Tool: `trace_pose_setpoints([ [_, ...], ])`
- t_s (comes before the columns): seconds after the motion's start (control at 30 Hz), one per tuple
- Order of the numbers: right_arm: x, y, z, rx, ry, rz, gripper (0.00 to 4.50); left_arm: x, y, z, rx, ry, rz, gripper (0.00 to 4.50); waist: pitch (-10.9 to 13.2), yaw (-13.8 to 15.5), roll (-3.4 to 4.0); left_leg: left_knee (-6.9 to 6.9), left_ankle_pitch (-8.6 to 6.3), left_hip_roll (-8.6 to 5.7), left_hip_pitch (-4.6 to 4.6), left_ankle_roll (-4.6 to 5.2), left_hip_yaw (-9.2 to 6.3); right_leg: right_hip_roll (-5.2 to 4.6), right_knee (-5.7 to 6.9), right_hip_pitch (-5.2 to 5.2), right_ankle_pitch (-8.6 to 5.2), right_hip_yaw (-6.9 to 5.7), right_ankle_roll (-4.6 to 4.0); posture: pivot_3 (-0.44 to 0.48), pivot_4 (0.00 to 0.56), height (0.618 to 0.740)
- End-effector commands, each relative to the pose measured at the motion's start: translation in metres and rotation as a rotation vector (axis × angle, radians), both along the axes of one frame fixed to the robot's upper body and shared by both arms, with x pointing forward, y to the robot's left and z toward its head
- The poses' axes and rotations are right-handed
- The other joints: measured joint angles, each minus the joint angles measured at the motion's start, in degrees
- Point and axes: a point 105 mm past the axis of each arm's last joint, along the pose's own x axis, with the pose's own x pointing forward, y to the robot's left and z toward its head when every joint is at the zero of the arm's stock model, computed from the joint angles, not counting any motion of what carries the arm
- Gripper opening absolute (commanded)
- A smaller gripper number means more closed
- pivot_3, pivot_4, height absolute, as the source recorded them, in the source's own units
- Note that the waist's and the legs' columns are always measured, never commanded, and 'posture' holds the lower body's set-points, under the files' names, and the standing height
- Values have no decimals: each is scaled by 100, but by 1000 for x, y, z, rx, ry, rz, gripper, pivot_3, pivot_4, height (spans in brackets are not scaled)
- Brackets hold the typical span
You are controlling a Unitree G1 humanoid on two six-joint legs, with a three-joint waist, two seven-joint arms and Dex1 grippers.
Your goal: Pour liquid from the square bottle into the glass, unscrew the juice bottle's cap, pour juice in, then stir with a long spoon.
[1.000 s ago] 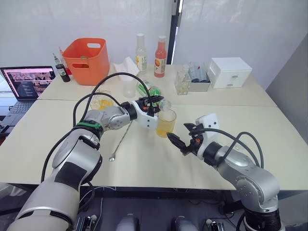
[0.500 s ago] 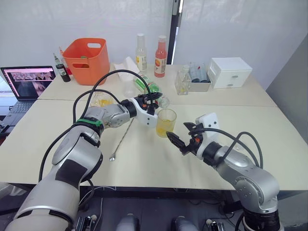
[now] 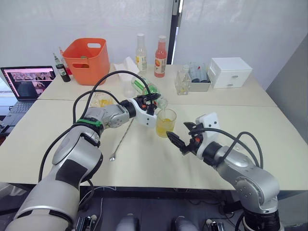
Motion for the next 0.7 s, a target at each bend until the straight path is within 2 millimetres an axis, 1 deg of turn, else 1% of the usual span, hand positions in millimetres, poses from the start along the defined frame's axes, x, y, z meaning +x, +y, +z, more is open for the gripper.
trace_pose_setpoints([
  [0.03, -6, 3, 15, 22, -58, 22, 4463, 0, -7, 26, -28, -76, -23, 1598, 0, 1, 0, 0, 0, 0, 0, 0, 0, 0, 0, 0, 0, 0, 0, 0, 150, 715],
  [0.43, -7, 3, 14, 25, -54, 19, 4463, 0, -7, 26, -19, -79, -25, 1598, 0, 0, 0, 1, 0, 0, 0, 0, 0, 0, 1, 0, 0, 0, 0, 0, 150, 715],
  [0.53, -7, 4, 13, 27, -52, 18, 4463, -1, -8, 24, -55, -28, -27, 1598, 0, 0, 0, 2, 0, 0, 0, 0, 0, 0, 1, 0, 0, 0, 0, 0, 150, 715],
  [0.6, -7, 4, 13, 28, -50, 17, 4463, -2, -8, 24, -112, 32, -30, 1598, 0, 1, 0, 2, 0, -1, 0, 0, 0, -1, 1, 0, 0, 0, 0, 0, 150, 715],
  [0.7, -7, 3, 12, 31, -48, 15, 4463, -2, -6, 19, -126, 91, -27, 1598, 0, -2, 0, 2, 0, 0, 0, 0, 0, -1, 1, 0, 0, 0, 0, 0, 150, 715],
])
